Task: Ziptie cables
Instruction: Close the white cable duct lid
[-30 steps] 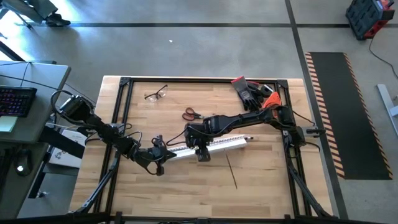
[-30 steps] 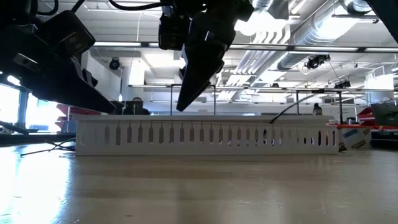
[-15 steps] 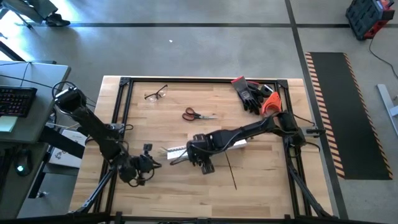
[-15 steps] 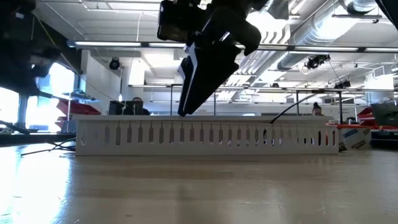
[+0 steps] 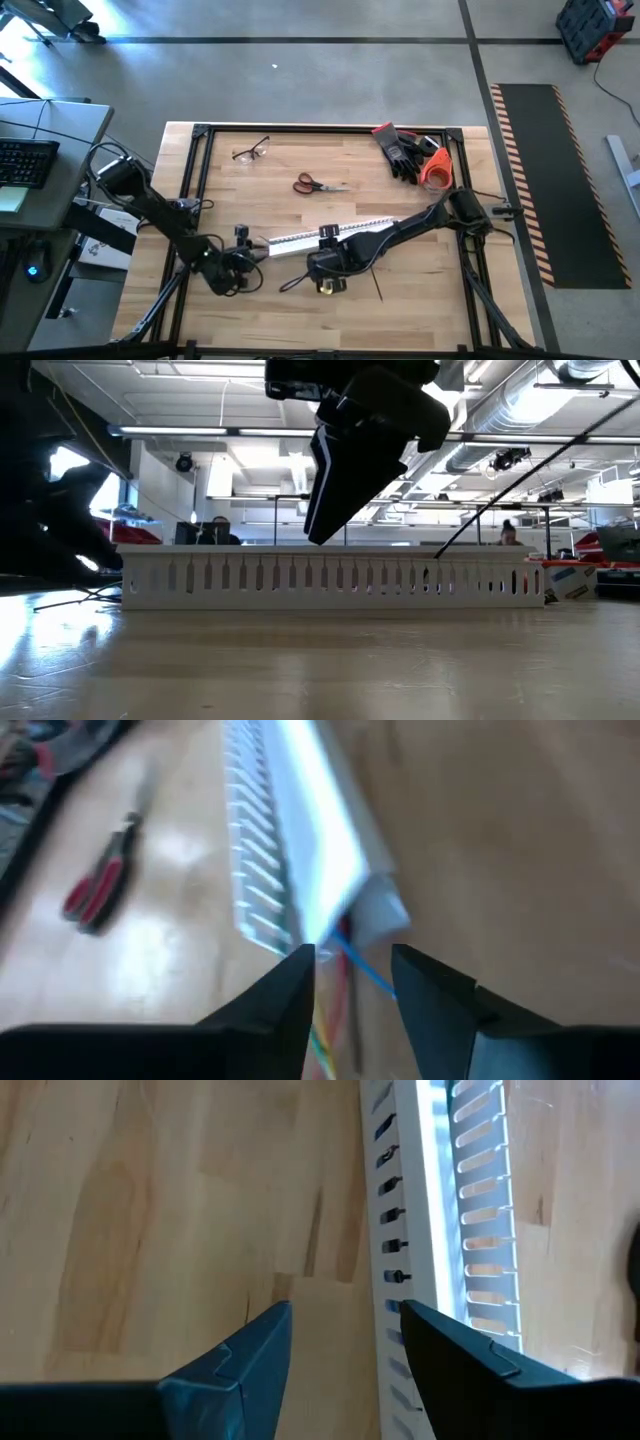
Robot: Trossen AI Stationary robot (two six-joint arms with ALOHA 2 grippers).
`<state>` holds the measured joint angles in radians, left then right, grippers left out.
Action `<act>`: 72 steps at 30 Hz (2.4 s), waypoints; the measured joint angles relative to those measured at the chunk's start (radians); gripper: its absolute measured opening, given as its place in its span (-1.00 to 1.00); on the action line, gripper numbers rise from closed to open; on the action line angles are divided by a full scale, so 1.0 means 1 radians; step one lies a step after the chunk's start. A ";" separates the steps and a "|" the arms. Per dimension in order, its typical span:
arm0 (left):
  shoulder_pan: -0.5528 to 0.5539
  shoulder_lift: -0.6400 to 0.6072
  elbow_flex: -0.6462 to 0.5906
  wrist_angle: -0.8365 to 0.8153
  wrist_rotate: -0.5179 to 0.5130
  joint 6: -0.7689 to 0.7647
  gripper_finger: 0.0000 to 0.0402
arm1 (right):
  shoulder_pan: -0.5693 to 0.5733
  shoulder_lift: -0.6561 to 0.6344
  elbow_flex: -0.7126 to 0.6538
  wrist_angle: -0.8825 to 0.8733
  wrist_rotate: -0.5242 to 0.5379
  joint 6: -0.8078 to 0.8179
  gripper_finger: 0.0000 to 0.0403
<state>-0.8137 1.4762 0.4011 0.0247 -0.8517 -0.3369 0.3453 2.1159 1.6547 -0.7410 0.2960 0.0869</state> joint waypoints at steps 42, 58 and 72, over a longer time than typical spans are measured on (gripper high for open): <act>-0.093 0.193 0.305 0.038 -0.452 0.826 -1.00 | -0.033 -0.371 -0.483 0.700 -0.088 -0.141 -0.12; -0.112 0.193 0.307 0.035 -0.418 0.762 -1.00 | -0.223 -0.383 -0.705 1.070 -0.518 -0.062 0.49; -0.097 0.193 0.307 0.025 -0.405 0.759 -1.00 | -0.232 -0.296 -0.707 0.922 -0.588 -0.060 0.77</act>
<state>-0.9107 1.6695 0.7086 0.0494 -1.2572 0.4225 0.1134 1.8202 0.9479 0.1815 -0.2918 0.0265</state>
